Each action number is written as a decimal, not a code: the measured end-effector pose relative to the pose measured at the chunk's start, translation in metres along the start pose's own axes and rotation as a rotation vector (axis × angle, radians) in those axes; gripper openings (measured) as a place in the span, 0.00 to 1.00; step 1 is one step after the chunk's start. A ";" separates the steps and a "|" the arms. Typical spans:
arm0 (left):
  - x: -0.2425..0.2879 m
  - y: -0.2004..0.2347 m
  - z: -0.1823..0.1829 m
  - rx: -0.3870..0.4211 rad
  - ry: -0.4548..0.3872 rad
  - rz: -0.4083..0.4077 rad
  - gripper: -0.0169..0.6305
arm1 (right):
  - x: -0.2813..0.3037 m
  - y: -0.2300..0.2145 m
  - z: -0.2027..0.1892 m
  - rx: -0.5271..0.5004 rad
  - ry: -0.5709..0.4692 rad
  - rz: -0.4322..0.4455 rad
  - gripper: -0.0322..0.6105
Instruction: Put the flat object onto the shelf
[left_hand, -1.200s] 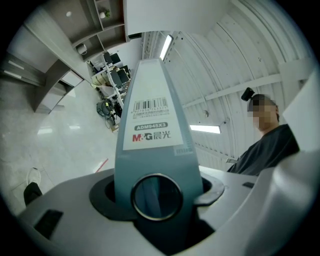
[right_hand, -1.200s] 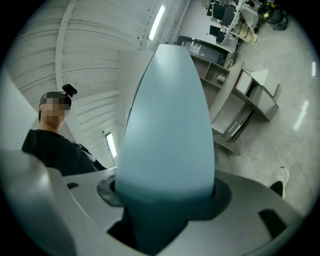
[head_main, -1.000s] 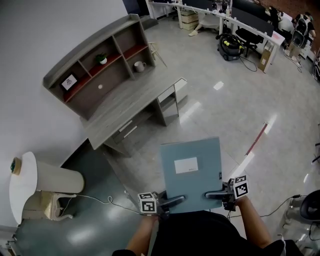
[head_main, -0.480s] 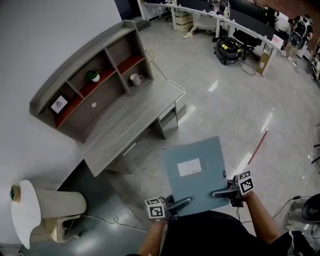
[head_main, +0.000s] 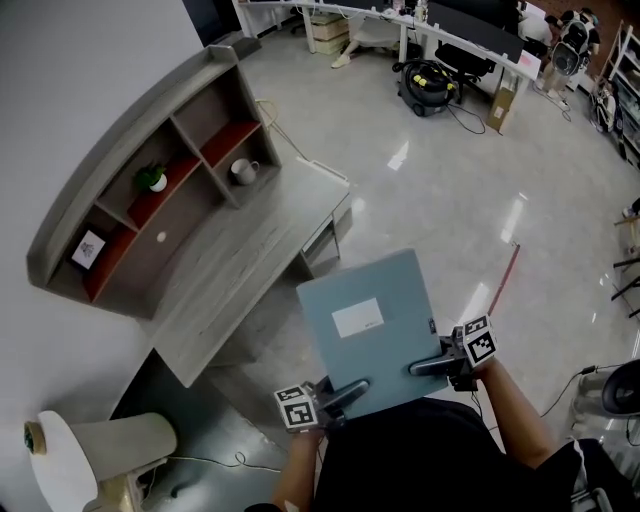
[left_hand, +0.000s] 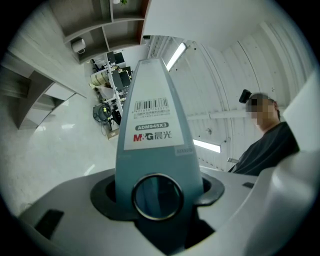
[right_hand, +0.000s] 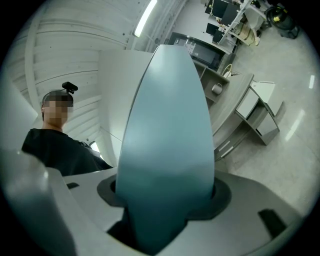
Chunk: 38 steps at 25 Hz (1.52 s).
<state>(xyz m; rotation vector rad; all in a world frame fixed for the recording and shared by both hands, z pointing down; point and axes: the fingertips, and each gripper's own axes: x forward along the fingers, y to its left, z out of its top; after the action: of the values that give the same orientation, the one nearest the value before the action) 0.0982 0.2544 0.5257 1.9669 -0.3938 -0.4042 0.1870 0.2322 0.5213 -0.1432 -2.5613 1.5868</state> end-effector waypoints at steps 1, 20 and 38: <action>-0.001 0.003 0.007 0.000 0.001 -0.006 0.46 | 0.004 -0.002 0.006 -0.003 -0.002 -0.006 0.48; -0.035 0.024 0.041 -0.008 -0.088 0.042 0.46 | 0.049 -0.022 0.036 0.004 0.083 0.039 0.48; -0.008 0.107 0.172 -0.028 -0.375 0.222 0.46 | 0.081 -0.124 0.191 0.045 0.380 0.202 0.48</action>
<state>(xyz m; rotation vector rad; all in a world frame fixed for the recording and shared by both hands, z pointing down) 0.0041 0.0770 0.5545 1.7944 -0.8321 -0.6325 0.0755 0.0200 0.5521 -0.6494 -2.2723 1.5043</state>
